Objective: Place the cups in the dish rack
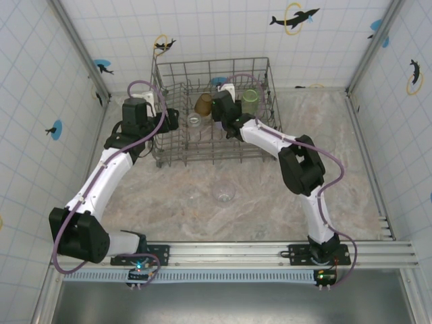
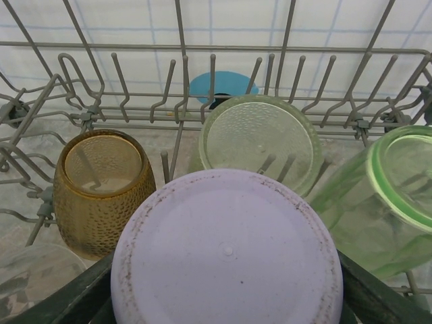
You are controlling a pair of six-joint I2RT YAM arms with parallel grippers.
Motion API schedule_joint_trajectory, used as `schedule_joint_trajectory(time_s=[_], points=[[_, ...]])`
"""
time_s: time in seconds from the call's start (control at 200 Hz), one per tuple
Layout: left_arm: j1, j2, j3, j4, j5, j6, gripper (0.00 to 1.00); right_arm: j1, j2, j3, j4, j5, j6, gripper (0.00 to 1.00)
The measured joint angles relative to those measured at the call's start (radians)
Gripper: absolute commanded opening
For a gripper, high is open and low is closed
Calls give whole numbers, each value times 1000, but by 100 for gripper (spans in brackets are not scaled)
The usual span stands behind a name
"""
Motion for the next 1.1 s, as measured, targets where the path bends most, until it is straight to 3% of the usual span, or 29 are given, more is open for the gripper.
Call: schedule_joint_trajectory(time_s=[0.37,0.716,0.876,1.101], points=[[10,0,-4,12,28,0,97,-2,18,17,-4,-22,29,82],[28,0,-13,40,56,-5,97,-2,17,17,-20,-58,60,89],[35,0,-13,45,60,-9,97,-1,2,17,-59,-68,78,99],[36,1,-13,48,60,-12,97,-1,-84,16,-109,-74,102,99]])
